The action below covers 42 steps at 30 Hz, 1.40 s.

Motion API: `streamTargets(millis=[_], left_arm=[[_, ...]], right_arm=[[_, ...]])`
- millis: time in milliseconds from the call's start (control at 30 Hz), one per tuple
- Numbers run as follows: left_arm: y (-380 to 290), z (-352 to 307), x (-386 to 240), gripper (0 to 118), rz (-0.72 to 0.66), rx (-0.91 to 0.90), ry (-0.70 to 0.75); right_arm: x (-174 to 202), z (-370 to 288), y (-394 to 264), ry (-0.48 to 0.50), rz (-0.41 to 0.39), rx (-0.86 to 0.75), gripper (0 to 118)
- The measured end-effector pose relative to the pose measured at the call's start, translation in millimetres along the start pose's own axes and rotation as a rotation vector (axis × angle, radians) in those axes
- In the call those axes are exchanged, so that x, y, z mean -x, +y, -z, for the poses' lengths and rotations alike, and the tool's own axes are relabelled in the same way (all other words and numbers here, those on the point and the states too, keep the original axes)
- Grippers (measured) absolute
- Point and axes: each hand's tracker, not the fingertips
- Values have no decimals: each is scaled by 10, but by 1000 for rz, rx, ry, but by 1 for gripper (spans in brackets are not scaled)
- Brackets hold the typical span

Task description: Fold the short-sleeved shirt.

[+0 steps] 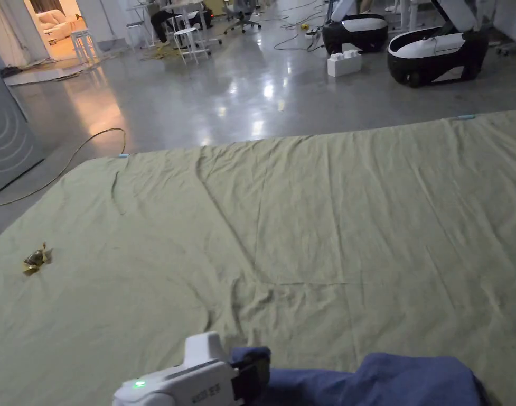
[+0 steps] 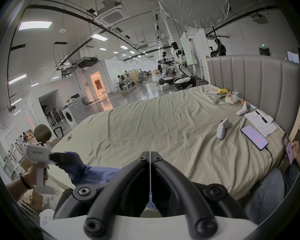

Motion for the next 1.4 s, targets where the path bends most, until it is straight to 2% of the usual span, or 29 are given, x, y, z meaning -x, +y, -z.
streamTargets(millis=[133, 167, 200, 300, 333, 367, 433, 467, 500, 533, 567, 600, 667, 767, 800, 867, 967, 1033, 1100, 1167, 1200, 1233, 1267, 1300, 1400], left_arm=[[-208, 648, -529, 14, 190, 195, 69], [-190, 669, -598, 16, 204, 160, 145], [-204, 704, -634, 22, 184, 160, 155], [-62, 380, -629, 71, 76, 63, -32], [8, 222, -602, 83, 43, 16, -100], [60, 98, -572, 85, 25, -29, -130], [95, -218, -467, 83, -73, -112, -156], [113, -277, -411, 81, -112, -131, -116], [123, -277, -355, 75, -143, -122, -74], [104, -290, -353, 61, -132, -94, -72], [72, -272, -358, 54, -115, -73, -76], [1, -174, -343, 54, -114, -49, -48], [-132, 32, -323, 5, -164, 25, -13], [-363, 365, -347, 4, -252, 127, -177], [-449, 454, -439, 4, -223, 151, -184], [-550, 663, -510, 4, -122, 166, -106], [-367, 559, -477, 3, -228, 143, -121], [-214, 344, -360, 3, -216, 79, -186], [-43, 123, -93, 5, -224, -7, -170], [110, -90, 252, 27, -287, -72, -168], [159, -172, 464, 47, -332, -99, -160], [169, -296, 663, 76, -376, -112, -134], [177, -321, 845, 93, -420, -100, -120], [167, -335, 1000, 102, -472, -73, -98], [-27, -315, 1191, 103, -558, -56, -127]], right_arm=[[-103, -240, -71, -79, -27, -8, 1], [-135, -277, -97, -94, -29, -2, 1], [-174, -295, -131, -116, -35, 20, 1], [-249, -328, -239, -152, -42, 53, 1], [-288, -337, -268, -141, -19, 65, 1], [-311, -341, -289, -128, 6, 73, 1], [-327, -345, -314, -94, 69, 66, 1], [-321, -350, -309, -62, 78, 58, 1], [-291, -358, -296, -38, 74, 40, 1], [-255, -364, -283, -25, 67, 22, 1], [-223, -360, -272, -20, 64, 13, 1], [-194, -349, -258, -7, 63, 8, 1], [-148, -329, -242, 4, 58, 4, 1], [-94, -328, -228, 5, 38, 9, 1], [-80, -329, -226, 4, 31, 12, 1], [-80, -318, -227, 6, 26, 24, 1], [-47, -292, -216, 0, 6, 39, 1], [-45, -252, -221, 8, 13, 38, 1], [-36, -197, -229, 23, 28, 39, 1], [-10, -155, -230, 33, 34, 40, 1], [-18, -130, -238, 46, 33, 43, 1], [-3, -115, -237, 53, 27, 44, 1], [12, -108, -232, 58, 19, 46, 1], [20, -104, -227, 66, 12, 49, 1], [21, -113, -231, 68, 0, 45, 1]])
